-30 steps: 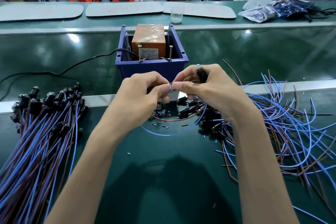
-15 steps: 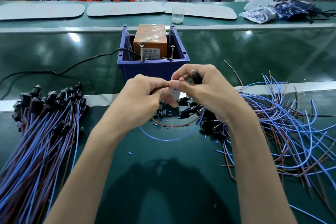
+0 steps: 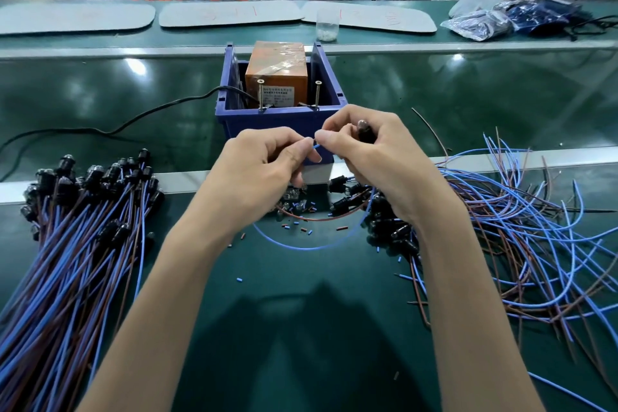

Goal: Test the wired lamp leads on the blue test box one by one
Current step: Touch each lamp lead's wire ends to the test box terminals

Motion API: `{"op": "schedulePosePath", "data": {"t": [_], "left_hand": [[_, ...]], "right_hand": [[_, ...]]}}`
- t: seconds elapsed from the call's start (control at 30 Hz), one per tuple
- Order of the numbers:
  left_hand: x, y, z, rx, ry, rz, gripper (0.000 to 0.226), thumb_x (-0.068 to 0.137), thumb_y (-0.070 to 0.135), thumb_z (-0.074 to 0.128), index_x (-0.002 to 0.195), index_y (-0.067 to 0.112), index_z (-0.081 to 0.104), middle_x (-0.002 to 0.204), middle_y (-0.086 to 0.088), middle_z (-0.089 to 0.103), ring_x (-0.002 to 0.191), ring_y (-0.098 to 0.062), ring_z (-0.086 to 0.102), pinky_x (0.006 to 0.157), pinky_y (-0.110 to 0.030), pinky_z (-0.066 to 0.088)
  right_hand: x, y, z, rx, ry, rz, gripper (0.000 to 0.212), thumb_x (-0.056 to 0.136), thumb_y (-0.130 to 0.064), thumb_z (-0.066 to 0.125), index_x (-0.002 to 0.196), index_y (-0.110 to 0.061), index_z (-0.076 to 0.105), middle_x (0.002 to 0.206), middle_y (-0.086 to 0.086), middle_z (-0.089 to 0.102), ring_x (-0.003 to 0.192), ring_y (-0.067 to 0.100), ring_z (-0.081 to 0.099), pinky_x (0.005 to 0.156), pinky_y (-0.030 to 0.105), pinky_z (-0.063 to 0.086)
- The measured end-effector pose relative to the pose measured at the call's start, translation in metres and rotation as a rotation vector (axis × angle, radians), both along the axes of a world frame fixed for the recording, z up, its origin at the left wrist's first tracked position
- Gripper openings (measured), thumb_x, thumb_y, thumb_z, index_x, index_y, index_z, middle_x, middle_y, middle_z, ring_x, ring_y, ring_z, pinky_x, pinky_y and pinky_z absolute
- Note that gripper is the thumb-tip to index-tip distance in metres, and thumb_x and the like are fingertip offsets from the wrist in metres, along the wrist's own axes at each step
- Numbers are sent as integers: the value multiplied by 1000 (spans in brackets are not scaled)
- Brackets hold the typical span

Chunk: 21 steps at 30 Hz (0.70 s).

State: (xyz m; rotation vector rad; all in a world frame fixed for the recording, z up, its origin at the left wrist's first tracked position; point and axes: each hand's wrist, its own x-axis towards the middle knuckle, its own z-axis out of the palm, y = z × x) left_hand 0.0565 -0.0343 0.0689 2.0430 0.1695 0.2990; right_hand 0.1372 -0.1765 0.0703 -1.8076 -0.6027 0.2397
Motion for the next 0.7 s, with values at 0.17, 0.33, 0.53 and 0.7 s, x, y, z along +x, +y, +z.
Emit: {"op": "schedulePosePath", "data": {"t": [0.17,0.33,0.53,0.7], "left_hand": [[0,-3,0,51,12,-42,25,97,23,53,77,21,68,46,11,50,48,-8,39,47,-15,31],[0,-6,0,94,5,3,28,97,20,54,71,21,67,45,9,46,45,-7,35,44,-14,28],[0,-11,2,282,51,100,32,95,22,55,64,26,63,50,1,50,44,-13,36,45,-19,27],[-7,-6,8,233,13,105,30,94,24,56,66,22,66,46,3,48,43,-10,36,46,-18,29]], "right_hand": [[1,-3,0,-42,-16,80,17,86,-20,61,69,-23,61,51,-15,40,46,3,33,50,16,26],[1,1,0,17,138,26,25,88,-8,62,64,-18,61,51,-11,43,38,1,32,39,9,24],[3,8,-1,30,268,-46,26,85,-4,62,61,-12,61,42,-12,47,33,2,30,35,10,21],[15,-3,-6,-24,270,-212,29,89,-6,58,62,-15,59,53,-4,45,36,2,29,37,13,22]]}}
